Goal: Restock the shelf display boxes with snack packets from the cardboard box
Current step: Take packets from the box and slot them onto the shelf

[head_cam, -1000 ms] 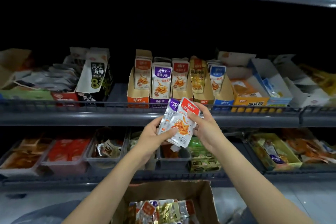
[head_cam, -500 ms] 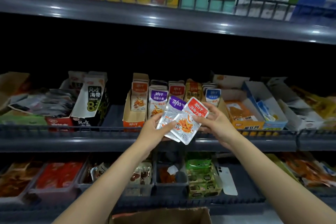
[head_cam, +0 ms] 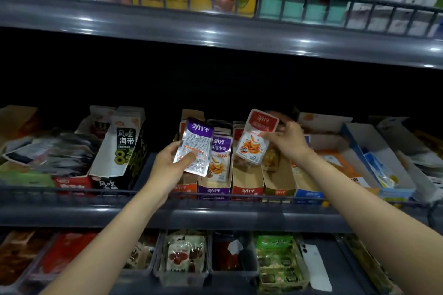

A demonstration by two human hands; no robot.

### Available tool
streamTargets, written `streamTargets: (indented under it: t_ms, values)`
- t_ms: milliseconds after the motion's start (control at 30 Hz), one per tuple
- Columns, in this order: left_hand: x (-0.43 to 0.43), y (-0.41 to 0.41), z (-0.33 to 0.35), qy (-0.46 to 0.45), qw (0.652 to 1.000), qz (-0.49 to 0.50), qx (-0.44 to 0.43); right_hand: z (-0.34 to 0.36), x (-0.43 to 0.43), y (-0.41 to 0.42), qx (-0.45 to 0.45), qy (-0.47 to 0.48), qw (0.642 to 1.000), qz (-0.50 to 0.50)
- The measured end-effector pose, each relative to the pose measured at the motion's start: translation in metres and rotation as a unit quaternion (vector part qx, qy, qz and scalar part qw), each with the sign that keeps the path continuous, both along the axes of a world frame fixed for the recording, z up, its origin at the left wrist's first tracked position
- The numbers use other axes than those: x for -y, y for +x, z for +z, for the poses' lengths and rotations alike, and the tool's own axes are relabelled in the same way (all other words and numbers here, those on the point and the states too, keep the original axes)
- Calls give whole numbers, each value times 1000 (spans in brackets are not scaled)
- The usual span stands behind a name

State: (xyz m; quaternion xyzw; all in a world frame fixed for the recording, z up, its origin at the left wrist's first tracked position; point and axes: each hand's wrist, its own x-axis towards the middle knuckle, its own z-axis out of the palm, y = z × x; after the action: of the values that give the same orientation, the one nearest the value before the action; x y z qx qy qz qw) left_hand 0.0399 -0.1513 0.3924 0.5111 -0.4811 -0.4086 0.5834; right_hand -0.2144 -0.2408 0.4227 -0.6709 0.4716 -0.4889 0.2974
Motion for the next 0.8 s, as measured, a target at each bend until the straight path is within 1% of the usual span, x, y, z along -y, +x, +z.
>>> streamTargets:
  t_ms: [267, 367, 667, 800]
  values:
    - [20, -1, -9, 18, 1000, -15, 1, -17, 41, 17, -147, -32, 988, 29]
    - [25, -3, -11, 20, 1000, -23, 4, -25, 52, 16, -190, -63, 980, 7]
    - [30, -9, -13, 14, 999, -38, 3, -30, 51, 19, -284, -121, 951, -26]
    - [27, -11, -11, 22, 999, -38, 3, -31, 46, 23, -294, -120, 948, -25]
